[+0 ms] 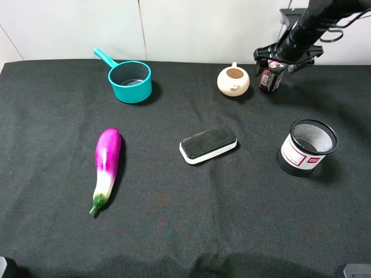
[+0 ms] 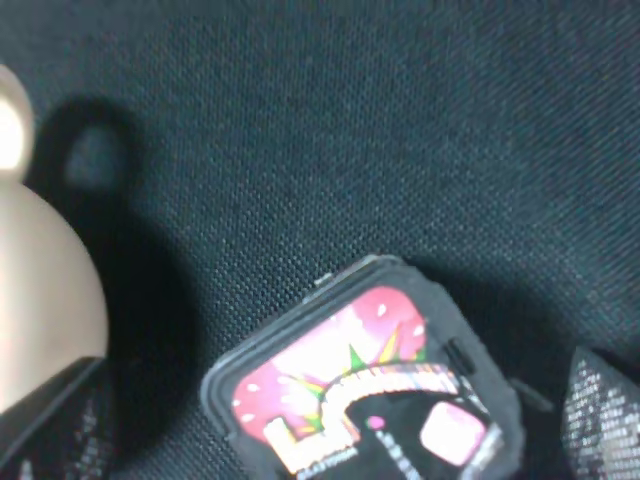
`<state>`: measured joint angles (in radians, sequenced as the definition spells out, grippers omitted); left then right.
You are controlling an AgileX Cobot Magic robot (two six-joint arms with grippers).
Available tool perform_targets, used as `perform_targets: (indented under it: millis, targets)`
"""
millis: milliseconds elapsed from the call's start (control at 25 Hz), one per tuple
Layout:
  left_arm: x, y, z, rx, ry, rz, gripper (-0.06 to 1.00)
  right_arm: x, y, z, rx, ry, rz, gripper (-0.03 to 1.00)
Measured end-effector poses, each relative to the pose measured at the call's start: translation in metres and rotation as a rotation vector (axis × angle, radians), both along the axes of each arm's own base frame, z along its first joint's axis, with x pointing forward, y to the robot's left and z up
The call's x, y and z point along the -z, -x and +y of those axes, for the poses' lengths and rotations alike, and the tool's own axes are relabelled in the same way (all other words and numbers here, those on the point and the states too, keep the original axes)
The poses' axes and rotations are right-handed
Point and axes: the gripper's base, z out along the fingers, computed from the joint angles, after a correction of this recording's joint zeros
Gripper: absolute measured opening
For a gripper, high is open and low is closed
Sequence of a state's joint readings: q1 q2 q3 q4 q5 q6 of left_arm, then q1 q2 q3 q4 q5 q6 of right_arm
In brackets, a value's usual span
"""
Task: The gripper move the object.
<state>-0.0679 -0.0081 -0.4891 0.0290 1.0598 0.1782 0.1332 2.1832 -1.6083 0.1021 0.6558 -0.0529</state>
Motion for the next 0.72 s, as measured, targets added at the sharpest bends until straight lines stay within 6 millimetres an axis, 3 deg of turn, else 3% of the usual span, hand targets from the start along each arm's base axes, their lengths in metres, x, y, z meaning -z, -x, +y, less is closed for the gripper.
perform_targets:
  millis: [720]
  targets:
    - [0.000, 0.000, 0.000, 0.000, -0.001, 0.000, 0.93, -0.064, 0.026, -0.002, -0.017, -0.005, 0.041, 0.67]
